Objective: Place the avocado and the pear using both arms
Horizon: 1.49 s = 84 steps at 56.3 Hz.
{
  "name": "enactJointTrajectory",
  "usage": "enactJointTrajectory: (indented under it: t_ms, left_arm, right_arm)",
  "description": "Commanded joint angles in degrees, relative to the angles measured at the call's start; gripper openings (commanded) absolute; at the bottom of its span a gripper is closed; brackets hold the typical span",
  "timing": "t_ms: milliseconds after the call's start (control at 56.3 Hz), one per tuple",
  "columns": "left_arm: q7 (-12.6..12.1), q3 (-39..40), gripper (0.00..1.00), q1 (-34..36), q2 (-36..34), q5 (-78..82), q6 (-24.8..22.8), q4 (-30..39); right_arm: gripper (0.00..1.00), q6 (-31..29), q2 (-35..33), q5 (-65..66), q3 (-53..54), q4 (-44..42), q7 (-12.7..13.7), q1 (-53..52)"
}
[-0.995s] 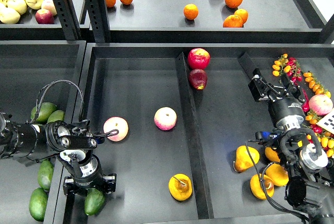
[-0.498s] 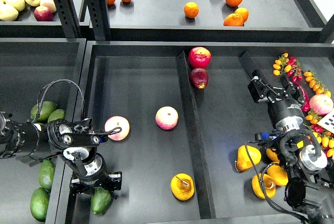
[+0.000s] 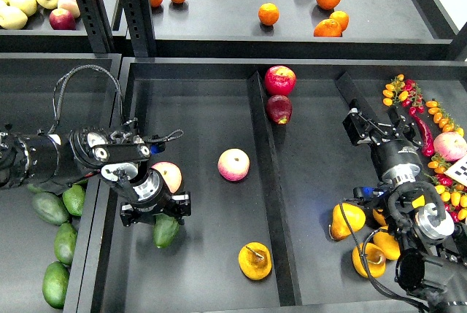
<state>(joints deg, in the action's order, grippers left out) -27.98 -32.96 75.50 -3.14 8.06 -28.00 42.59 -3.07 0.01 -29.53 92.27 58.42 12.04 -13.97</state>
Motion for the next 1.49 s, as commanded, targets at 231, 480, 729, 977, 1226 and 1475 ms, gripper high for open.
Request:
enactJointTrajectory:
  t_ms: [231,480,729,977,1226,1475]
  left_arm:
    - [0.0,5.1,0.25,4.3,-14.9,0.0,0.0,0.1]
    - [0.0,7.3,0.26,4.1,-28.1,0.6,0.0,0.6]
    - [0.0,8.1,0.26,0.4,-41.3,1.1,0.0,1.1]
    - [0.0,13.8,0.27,-6.3,-44.0,4.4,0.0,1.8]
    - [0.0,17.4,0.27,-9.3,-41.7,6.1,0.0,2.1]
    - [0.0,23.2,0.28,-13.4,-39.8,12.7,0.0,2.0]
  right_arm:
    - [1.00,0.0,0.0,0.2,-0.4,-0.5,0.1,0.0]
    - [1.00,0.0,0.0,0.4,-0.5,-0.5,0.2,-0.2]
    - [1.00,0.0,0.0,0.4,-1.7,-0.5,0.2,-0.4]
    - [1.00,0.0,0.0,0.4,-2.6,-0.5,0.2,-0.6]
    - [1.00,0.0,0.0,0.4,-3.1,-0.5,0.2,-0.5]
    - [1.00,0.0,0.0,0.4,-3.6,-0.5,0.2,-0.5]
